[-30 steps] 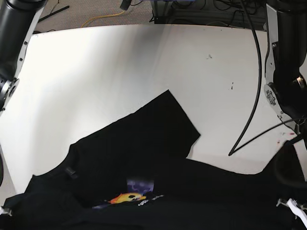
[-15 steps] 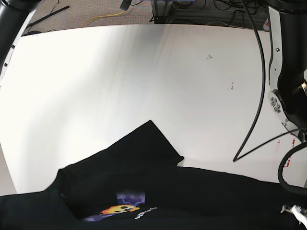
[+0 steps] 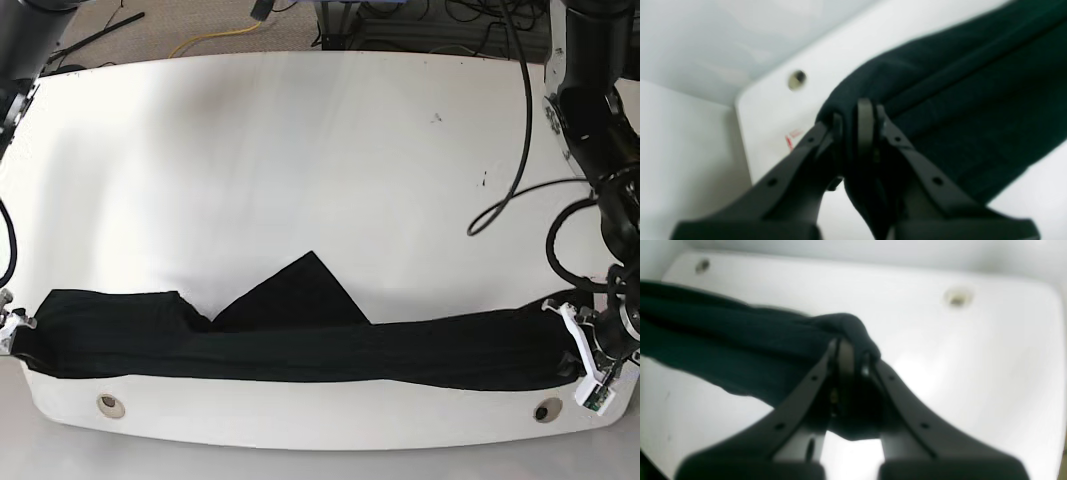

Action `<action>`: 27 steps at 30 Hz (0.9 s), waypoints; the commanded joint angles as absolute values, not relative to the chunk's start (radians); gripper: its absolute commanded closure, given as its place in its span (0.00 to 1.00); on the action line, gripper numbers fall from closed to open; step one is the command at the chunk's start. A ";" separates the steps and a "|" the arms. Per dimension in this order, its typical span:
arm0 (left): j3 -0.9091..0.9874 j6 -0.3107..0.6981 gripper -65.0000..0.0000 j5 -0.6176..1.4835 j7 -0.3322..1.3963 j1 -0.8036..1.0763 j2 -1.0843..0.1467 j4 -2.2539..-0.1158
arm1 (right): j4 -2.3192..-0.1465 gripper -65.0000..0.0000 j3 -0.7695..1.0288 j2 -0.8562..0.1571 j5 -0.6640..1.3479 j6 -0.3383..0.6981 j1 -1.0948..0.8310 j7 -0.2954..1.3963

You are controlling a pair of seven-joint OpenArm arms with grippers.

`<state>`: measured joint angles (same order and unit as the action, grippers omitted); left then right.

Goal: Fold the T-shirt properly
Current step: 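Drag the held shirt across the table with both grippers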

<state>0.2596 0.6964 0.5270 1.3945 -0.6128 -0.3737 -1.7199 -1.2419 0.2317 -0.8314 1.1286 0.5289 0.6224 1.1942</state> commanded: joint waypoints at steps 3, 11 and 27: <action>0.265 0.698 0.99 0.521 1.396 -0.461 -0.384 -1.828 | -1.354 1.00 0.363 -0.799 1.145 0.532 0.412 1.171; 0.268 0.698 0.99 0.521 1.396 -0.147 -0.389 -1.919 | -1.448 1.00 0.498 -0.717 1.145 0.532 0.082 1.171; 0.389 0.698 0.90 0.519 1.396 0.239 -0.441 -1.936 | -1.509 1.00 0.608 -0.697 1.147 0.529 -0.303 1.175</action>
<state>0.3801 0.6968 0.5365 1.3949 0.2096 -0.4232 -1.9186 -1.4929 0.5930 -0.6640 1.1339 0.5251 -0.2749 1.1969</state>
